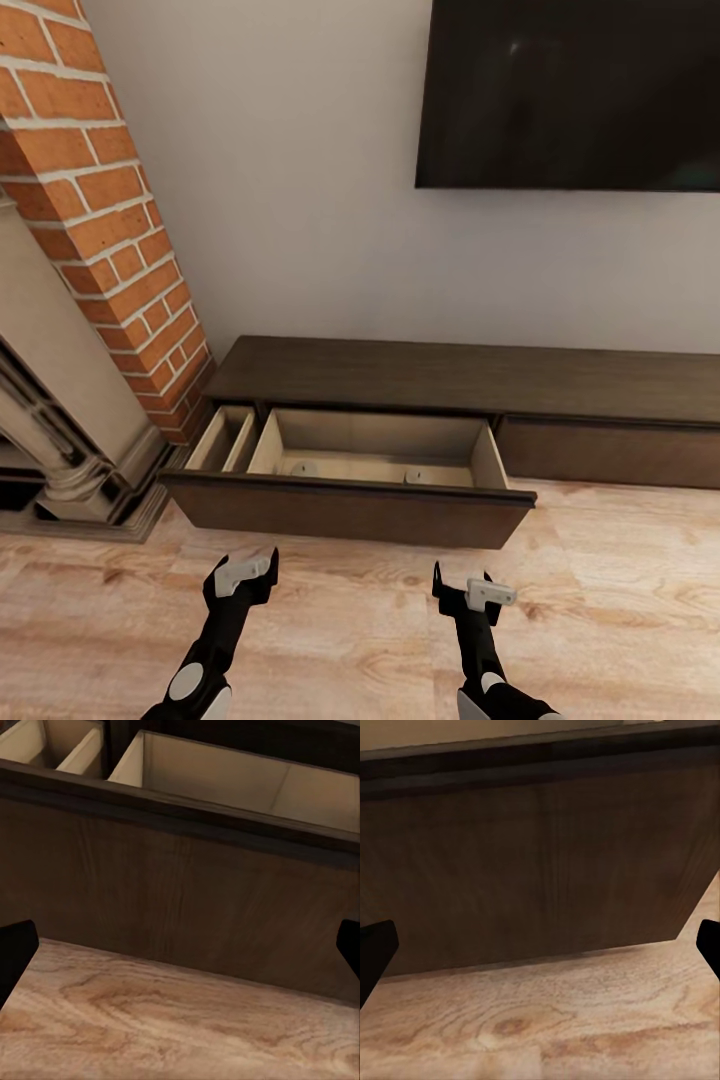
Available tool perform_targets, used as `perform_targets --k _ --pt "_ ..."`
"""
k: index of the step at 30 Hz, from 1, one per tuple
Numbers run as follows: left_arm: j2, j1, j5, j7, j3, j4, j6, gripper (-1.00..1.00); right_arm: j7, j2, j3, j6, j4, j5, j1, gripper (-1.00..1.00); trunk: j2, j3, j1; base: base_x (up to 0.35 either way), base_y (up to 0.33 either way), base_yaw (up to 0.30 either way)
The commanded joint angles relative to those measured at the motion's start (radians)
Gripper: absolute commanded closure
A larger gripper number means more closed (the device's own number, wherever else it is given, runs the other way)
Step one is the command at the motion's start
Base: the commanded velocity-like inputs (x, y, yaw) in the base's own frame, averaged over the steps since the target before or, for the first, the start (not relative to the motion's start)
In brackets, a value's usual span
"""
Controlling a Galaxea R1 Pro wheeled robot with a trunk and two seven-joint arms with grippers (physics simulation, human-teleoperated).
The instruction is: Place each of the two pumpkins and all three candles from the living room inside a cabinet in the living room (use any cabinet), then make sure every cabinet is closed, and position the cauldron so it is next to a table in the living room.
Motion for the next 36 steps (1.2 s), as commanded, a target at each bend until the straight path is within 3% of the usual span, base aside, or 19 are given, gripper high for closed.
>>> perform_targets --k 1,26,36 --pt "0.002 -0.001 0.008 0.007 -0.006 0.000 -0.006 -1.00 -0.009 0.000 0.009 -0.002 0.000 -0.001 -0.001 -1.00 -0.008 -0.004 0.004 0.000 0.000 0.000" --pt "0.006 -0.001 0.008 0.007 -0.006 0.001 -0.006 -1.00 -0.009 0.000 0.009 -0.002 0.000 -0.001 -0.001 -1.00 -0.183 -0.082 0.100 0.000 0.000 0.000" --pt "0.007 0.000 0.008 0.013 -0.002 -0.012 -0.006 -1.00 -0.009 0.000 0.009 -0.002 0.000 -0.001 -0.001 -1.00 -0.183 -0.082 0.100 0.010 -0.004 0.000"
